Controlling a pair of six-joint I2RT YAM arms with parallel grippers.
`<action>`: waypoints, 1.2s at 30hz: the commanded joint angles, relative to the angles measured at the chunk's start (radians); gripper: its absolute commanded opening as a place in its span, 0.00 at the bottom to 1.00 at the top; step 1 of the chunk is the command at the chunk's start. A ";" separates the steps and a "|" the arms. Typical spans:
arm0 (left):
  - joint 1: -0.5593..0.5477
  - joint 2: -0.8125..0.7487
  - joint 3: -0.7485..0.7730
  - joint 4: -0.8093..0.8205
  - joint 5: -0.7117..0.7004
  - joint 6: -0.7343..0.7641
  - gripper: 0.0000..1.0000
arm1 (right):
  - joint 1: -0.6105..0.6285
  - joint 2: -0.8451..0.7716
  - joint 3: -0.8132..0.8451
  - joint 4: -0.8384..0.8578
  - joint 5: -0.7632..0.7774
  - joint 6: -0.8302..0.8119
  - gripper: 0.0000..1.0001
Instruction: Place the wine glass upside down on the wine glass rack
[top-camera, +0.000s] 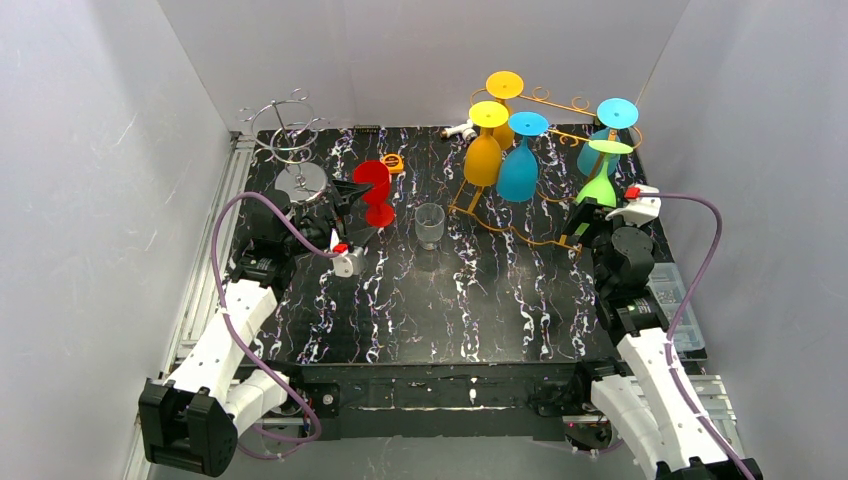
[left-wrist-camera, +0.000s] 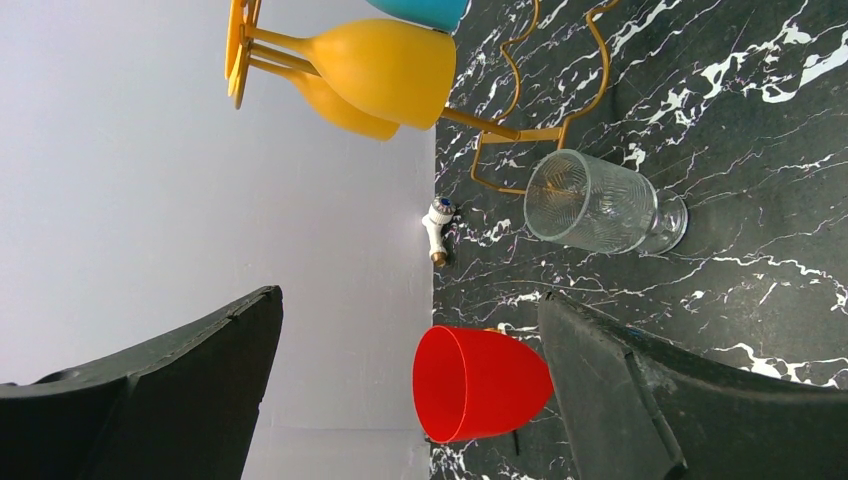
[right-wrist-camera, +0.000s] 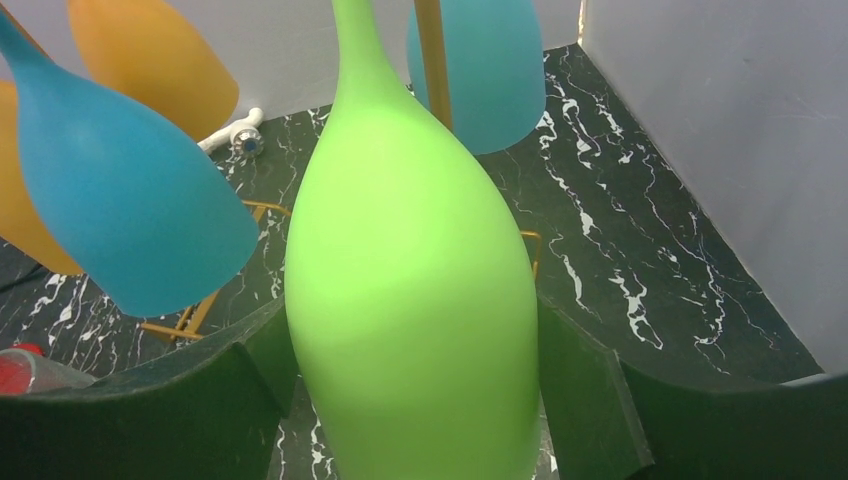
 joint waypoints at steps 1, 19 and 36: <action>0.008 -0.010 -0.001 0.004 0.013 -0.006 0.99 | -0.014 0.001 -0.014 0.081 -0.016 0.011 0.14; 0.024 -0.015 0.008 0.004 0.012 -0.013 0.99 | -0.035 0.063 -0.054 0.191 -0.054 0.019 0.48; 0.029 -0.014 0.023 0.004 0.011 -0.059 0.99 | -0.075 0.106 -0.043 0.230 -0.077 0.011 0.77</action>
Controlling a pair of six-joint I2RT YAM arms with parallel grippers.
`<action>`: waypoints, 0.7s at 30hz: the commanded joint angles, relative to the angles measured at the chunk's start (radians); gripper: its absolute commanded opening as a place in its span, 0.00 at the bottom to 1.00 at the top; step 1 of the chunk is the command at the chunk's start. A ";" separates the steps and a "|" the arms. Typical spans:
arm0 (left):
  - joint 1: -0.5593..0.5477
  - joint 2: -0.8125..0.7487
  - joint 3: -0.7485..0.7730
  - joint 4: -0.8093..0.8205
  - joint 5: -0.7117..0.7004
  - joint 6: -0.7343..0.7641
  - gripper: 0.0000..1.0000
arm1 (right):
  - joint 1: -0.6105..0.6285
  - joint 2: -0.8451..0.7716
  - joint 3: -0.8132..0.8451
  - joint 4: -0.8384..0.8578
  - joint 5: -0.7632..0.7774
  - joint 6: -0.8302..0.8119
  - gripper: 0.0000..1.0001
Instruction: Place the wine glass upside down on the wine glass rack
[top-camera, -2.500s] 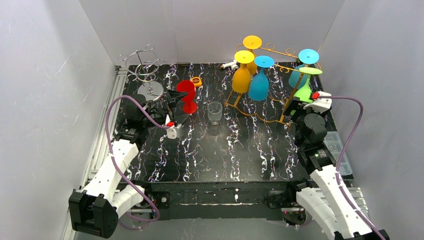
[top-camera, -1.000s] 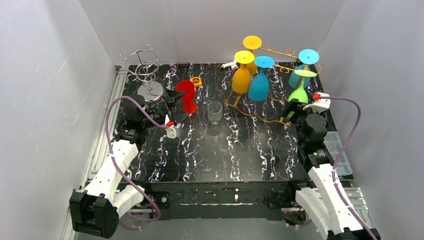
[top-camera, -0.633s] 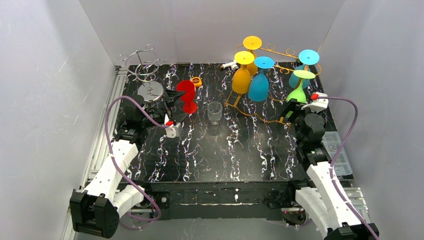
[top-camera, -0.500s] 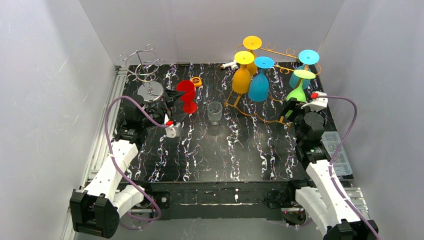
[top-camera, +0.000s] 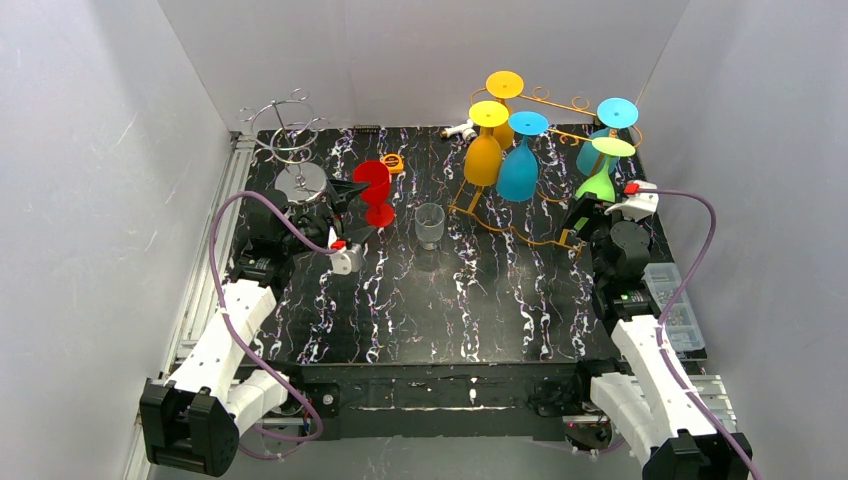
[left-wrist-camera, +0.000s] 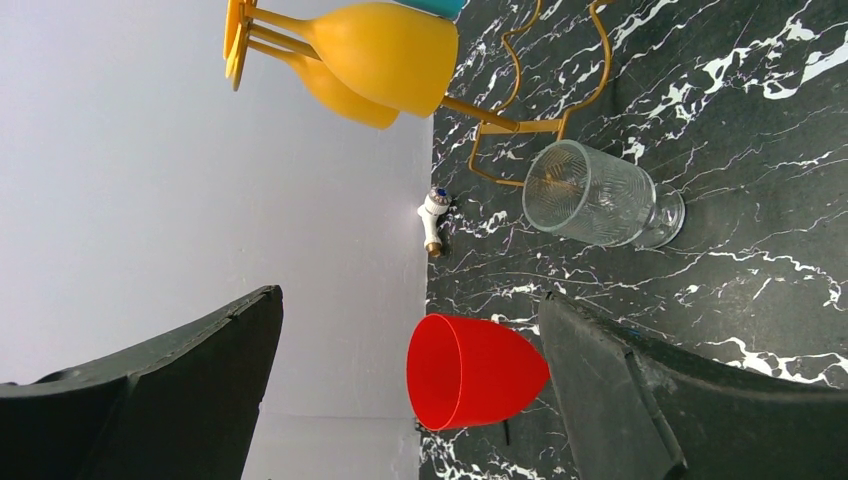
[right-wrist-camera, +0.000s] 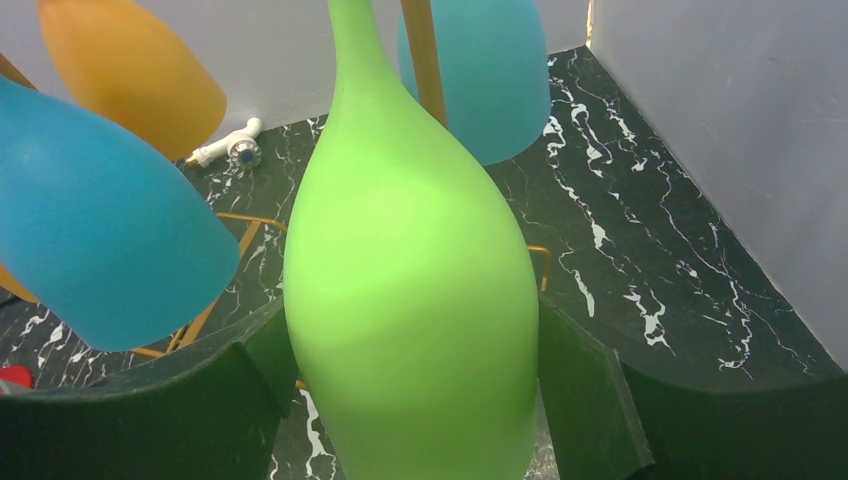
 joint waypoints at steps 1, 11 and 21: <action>0.012 -0.014 0.024 0.004 0.013 -0.050 0.99 | -0.012 0.004 0.004 0.062 -0.010 -0.001 0.79; 0.019 -0.013 0.037 0.004 0.012 -0.076 0.99 | -0.025 0.013 -0.001 0.087 -0.012 0.014 0.90; 0.019 -0.007 0.040 0.004 0.014 -0.079 0.99 | -0.035 0.052 -0.003 0.118 -0.021 0.023 0.95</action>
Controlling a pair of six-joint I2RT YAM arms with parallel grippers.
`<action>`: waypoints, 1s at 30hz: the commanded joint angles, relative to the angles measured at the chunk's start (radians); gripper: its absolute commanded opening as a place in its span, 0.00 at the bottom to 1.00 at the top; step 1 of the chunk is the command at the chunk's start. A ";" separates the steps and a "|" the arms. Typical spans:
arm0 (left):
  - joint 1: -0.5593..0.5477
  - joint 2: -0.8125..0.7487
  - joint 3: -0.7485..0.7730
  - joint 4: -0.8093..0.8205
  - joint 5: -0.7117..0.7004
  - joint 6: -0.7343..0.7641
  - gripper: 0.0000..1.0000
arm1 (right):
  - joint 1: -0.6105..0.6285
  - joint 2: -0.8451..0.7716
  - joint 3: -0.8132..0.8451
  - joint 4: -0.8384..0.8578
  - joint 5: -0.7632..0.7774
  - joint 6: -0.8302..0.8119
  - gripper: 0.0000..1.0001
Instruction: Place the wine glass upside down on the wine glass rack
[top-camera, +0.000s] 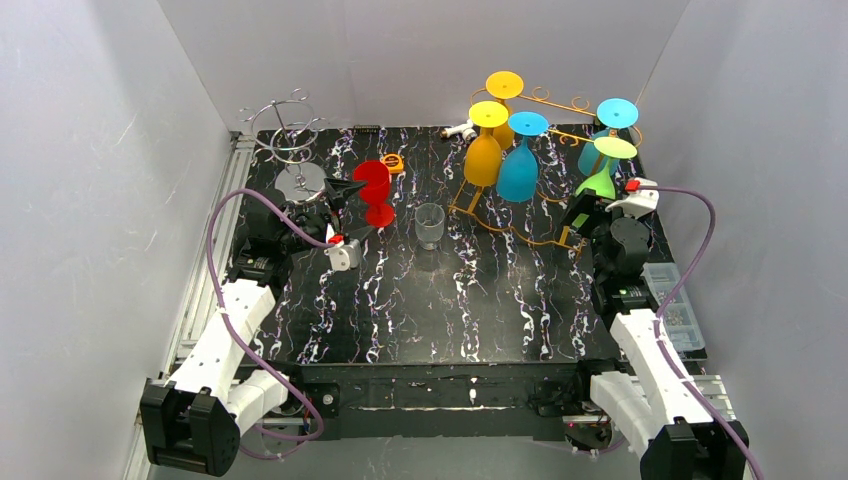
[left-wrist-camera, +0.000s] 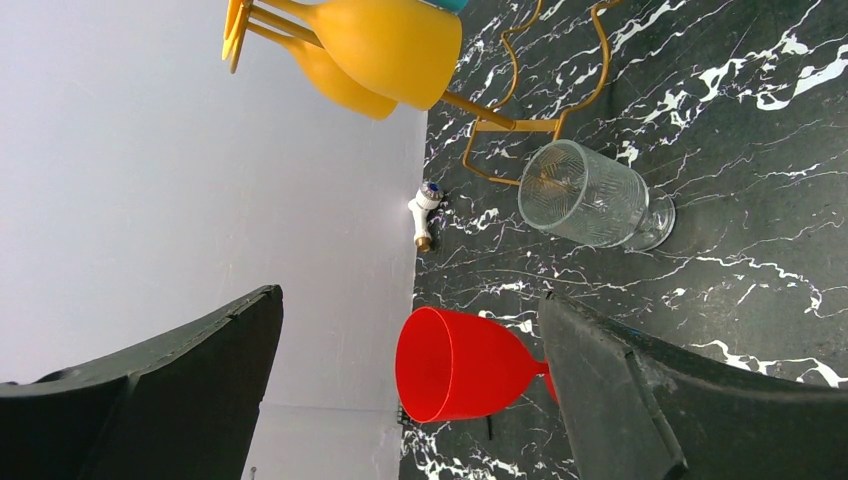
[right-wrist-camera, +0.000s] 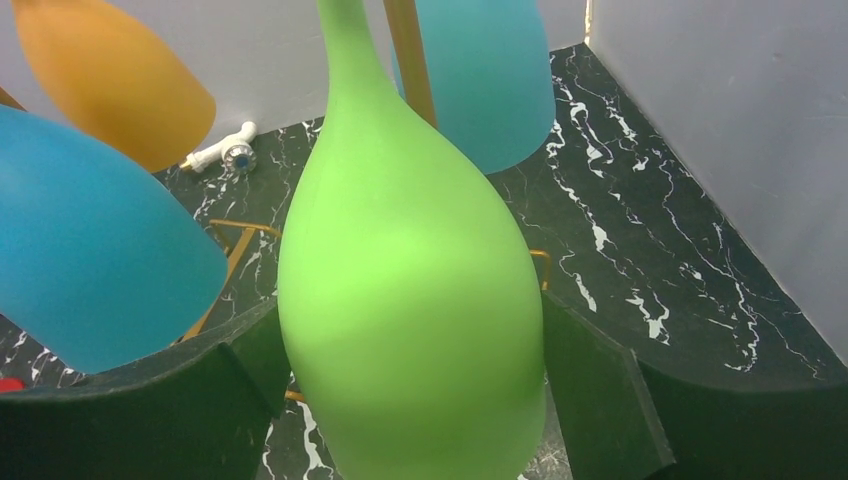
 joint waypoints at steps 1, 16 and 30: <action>0.006 -0.007 0.035 0.004 0.015 -0.012 0.99 | -0.009 0.002 -0.005 0.077 -0.002 0.012 0.95; 0.008 -0.002 0.032 0.004 -0.003 -0.019 0.99 | -0.015 -0.001 0.005 0.080 0.005 0.016 0.98; 0.106 0.212 0.339 -0.001 -0.465 -0.592 0.99 | -0.015 -0.347 0.084 -0.388 -0.200 0.087 0.98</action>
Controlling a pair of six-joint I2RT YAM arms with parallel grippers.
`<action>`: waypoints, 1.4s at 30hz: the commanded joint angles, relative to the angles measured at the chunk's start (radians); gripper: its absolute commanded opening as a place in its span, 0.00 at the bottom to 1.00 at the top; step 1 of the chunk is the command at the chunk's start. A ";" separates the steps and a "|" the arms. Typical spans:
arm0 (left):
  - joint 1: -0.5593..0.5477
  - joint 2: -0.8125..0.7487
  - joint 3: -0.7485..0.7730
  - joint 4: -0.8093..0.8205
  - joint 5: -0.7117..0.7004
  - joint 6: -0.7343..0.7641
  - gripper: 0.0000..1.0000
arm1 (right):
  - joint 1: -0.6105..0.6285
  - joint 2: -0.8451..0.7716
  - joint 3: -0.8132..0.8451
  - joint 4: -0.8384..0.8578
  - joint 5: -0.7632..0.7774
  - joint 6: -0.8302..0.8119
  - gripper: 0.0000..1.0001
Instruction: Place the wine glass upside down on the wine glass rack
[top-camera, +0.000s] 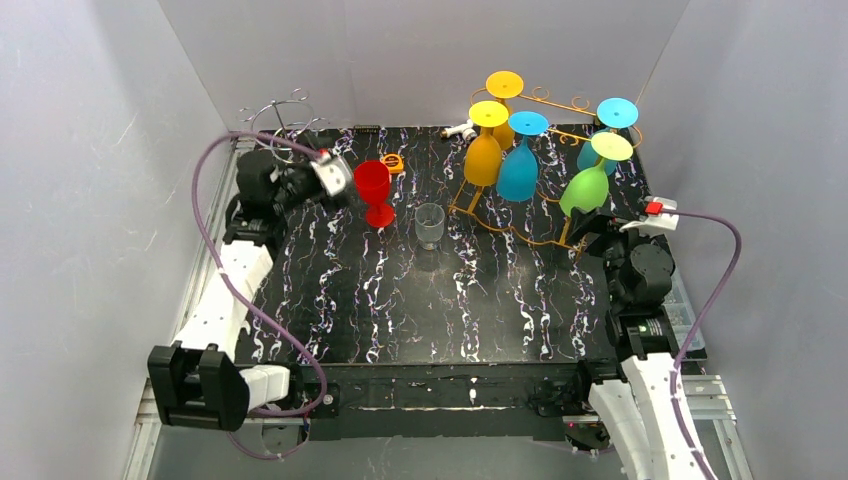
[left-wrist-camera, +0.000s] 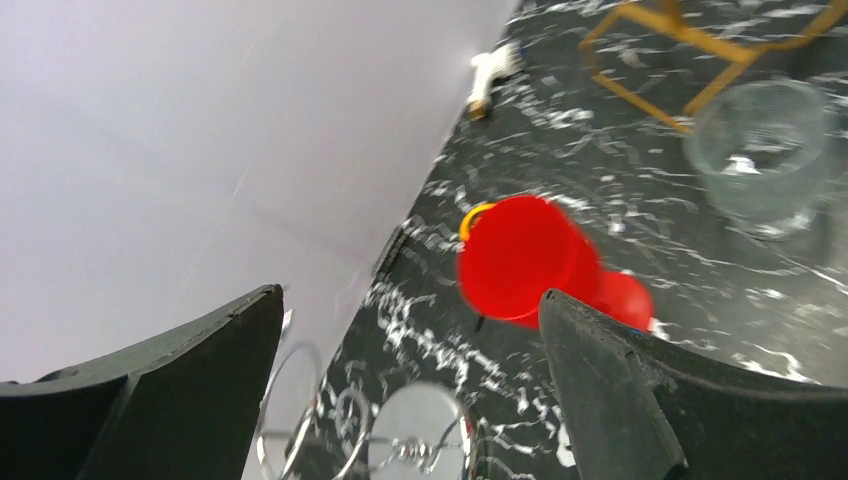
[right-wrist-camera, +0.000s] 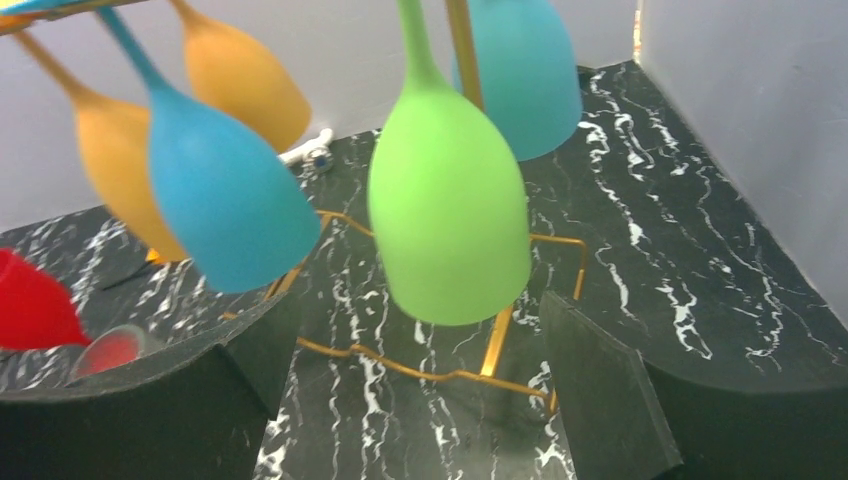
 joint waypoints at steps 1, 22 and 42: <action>0.055 0.050 0.184 -0.081 -0.219 -0.242 0.99 | -0.004 -0.093 0.070 -0.178 -0.132 0.045 0.98; 0.094 0.425 0.873 -0.488 -0.590 -0.356 0.77 | 0.251 0.090 0.111 -0.251 -0.375 0.160 0.98; 0.222 0.683 1.083 -0.597 -0.692 -0.641 0.95 | 0.980 0.626 0.371 -0.196 0.338 0.069 0.98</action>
